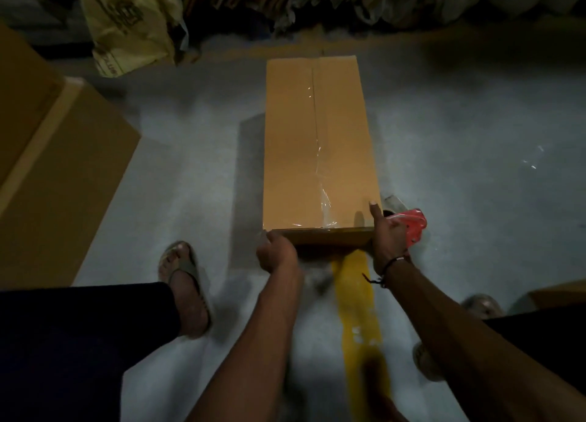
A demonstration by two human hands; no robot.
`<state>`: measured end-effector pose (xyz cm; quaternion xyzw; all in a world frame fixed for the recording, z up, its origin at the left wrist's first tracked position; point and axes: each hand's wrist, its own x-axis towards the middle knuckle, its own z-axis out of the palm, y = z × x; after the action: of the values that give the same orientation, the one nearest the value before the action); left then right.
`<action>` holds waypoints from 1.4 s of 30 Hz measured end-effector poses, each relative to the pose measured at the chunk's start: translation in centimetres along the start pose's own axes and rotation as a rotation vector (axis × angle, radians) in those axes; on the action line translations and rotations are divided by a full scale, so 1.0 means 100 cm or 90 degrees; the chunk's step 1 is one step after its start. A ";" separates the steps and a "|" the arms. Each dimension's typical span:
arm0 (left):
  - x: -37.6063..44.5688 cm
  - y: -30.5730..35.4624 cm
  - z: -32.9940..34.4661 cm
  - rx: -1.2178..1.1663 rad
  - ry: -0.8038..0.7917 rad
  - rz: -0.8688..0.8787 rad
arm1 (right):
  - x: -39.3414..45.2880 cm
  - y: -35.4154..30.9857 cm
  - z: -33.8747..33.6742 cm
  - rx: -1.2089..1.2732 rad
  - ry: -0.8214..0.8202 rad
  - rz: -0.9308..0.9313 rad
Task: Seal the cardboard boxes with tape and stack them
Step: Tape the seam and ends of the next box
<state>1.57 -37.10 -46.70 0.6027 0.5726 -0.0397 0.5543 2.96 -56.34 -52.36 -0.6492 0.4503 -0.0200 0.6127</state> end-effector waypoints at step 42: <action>0.109 0.053 0.023 0.311 -0.353 0.129 | 0.036 -0.042 -0.001 -0.206 -0.383 -0.115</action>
<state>10.59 -30.24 -51.72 0.7371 0.3123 -0.2813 0.5291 7.40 -59.29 -50.81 -0.7520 0.1877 0.1897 0.6027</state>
